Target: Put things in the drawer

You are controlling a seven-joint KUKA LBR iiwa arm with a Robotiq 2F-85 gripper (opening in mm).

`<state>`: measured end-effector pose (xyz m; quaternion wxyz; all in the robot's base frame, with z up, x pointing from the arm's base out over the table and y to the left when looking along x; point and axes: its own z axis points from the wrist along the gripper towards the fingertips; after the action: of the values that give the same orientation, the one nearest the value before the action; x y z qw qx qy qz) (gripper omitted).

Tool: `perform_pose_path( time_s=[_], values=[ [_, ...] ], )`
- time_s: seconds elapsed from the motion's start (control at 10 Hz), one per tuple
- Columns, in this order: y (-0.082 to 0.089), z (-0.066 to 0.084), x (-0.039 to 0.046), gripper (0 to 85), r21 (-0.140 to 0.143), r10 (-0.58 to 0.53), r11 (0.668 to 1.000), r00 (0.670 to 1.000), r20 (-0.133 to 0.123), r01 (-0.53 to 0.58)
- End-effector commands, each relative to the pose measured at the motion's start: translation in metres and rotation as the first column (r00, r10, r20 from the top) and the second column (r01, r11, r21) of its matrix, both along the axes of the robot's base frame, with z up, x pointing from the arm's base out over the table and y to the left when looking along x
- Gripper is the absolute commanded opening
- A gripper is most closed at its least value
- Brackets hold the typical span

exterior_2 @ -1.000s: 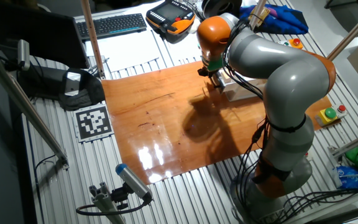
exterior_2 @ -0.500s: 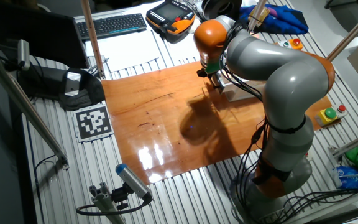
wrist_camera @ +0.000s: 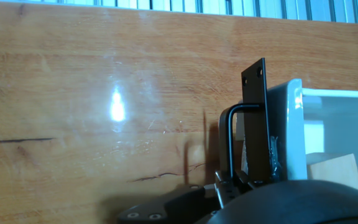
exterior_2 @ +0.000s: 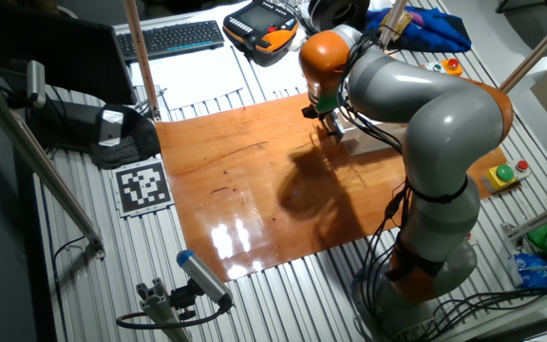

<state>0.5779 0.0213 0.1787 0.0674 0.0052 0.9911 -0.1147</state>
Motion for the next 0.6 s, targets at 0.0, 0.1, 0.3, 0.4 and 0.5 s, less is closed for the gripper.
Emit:
perform_pose_path(
  time_s=[0.0,0.1,0.3,0.4,0.5],
  values=[
    [-0.0009,-0.0002,-0.0001,0.0,0.001,0.0,1.0,1.0,0.0,0.0],
    [-0.0022,-0.0007,-0.0005,0.0,-0.001,0.0,1.0,1.0,0.001,0.0],
    [-0.0053,-0.002,-0.001,0.0,0.005,0.001,1.0,1.0,0.003,-0.001],
    [-0.0068,-0.0022,-0.0012,0.0,0.007,0.001,1.0,1.0,0.003,-0.001],
    [-0.0084,-0.0019,-0.0013,0.0,0.007,0.001,1.0,1.0,0.003,-0.001]
  ],
)
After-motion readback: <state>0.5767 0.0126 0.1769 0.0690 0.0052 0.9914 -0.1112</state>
